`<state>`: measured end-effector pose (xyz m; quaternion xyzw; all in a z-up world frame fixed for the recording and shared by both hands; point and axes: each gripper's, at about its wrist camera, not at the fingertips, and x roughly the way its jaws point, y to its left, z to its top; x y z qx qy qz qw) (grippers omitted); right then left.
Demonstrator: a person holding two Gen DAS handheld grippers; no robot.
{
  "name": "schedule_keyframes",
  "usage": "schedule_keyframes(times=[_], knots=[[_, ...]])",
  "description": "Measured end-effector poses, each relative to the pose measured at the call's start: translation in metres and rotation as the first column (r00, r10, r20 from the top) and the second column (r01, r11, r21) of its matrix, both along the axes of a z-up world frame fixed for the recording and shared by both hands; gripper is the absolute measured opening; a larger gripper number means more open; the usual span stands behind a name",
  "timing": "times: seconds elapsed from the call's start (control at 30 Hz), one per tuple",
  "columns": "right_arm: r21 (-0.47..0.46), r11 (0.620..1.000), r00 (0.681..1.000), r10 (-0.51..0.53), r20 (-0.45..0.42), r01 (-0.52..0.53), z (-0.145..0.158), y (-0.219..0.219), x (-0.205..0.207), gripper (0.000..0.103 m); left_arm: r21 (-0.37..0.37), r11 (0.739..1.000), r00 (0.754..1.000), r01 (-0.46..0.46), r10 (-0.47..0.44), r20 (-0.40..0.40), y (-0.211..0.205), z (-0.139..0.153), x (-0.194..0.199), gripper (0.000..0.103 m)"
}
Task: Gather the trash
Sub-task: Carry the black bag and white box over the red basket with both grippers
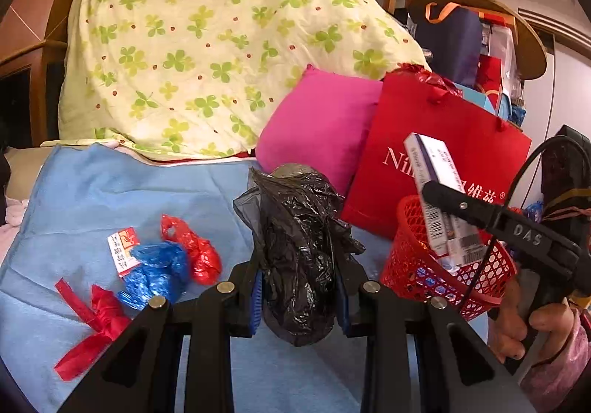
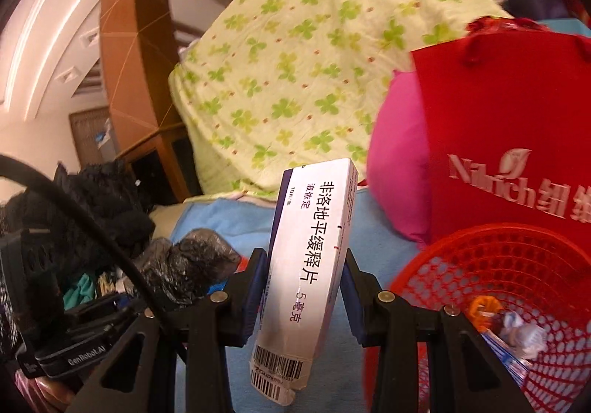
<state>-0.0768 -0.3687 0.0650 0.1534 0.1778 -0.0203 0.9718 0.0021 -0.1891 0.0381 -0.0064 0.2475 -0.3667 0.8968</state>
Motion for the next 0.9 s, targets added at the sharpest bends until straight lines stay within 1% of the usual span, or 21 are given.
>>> schedule_keyframes(times=[0.07, 0.1, 0.17, 0.27, 0.33, 0.5, 0.67, 0.73, 0.83, 0.9], knots=[[0.032, 0.999, 1.000, -0.026, 0.002, 0.026, 0.000, -0.010, -0.009, 0.042, -0.004, 1.000, 1.000, 0.007, -0.007, -0.023, -0.007, 0.001, -0.003, 0.033], [0.046, 0.998, 0.999, -0.046, 0.007, 0.045, 0.000, -0.017, -0.015, 0.042, 0.004, 1.000, 1.000, 0.008, -0.008, -0.022, -0.011, 0.002, -0.006, 0.033], [0.069, 0.995, 0.997, -0.070, 0.019, 0.069, 0.001, -0.028, -0.023, 0.042, 0.025, 1.000, 1.000, 0.004, -0.005, 0.006, -0.021, 0.006, -0.016, 0.033], [0.094, 0.991, 0.994, -0.100, 0.039, 0.096, 0.003, -0.044, -0.033, 0.042, 0.012, 1.000, 1.000, 0.027, -0.028, 0.009, -0.034, 0.012, -0.027, 0.033], [0.103, 0.988, 0.992, -0.118, 0.044, 0.113, 0.003, -0.053, -0.037, 0.042, 0.020, 0.999, 0.999, 0.041, -0.042, 0.021, -0.047, 0.017, -0.035, 0.033], [0.125, 0.980, 0.986, -0.162, 0.035, 0.157, -0.002, -0.077, -0.048, 0.042, 0.035, 0.997, 0.997, 0.072, -0.073, 0.037, -0.071, 0.029, -0.047, 0.033], [0.192, 0.964, 0.981, -0.192, 0.019, 0.185, -0.007, -0.105, -0.057, 0.042, 0.041, 0.994, 0.994, 0.104, -0.105, 0.024, -0.095, 0.036, -0.051, 0.033], [0.214, 0.955, 0.978, -0.210, 0.011, 0.203, -0.009, -0.116, -0.058, 0.042, 0.048, 0.992, 0.993, 0.114, -0.116, 0.025, -0.105, 0.037, -0.053, 0.033], [0.302, 0.929, 0.975, -0.224, -0.004, 0.214, -0.015, -0.137, -0.062, 0.043, 0.055, 0.989, 0.990, 0.137, -0.139, 0.020, -0.120, 0.038, -0.056, 0.033], [0.367, 0.901, 0.971, -0.239, -0.020, 0.229, -0.021, -0.153, -0.065, 0.043, 0.062, 0.987, 0.989, 0.148, -0.149, 0.015, -0.128, 0.037, -0.056, 0.033]])
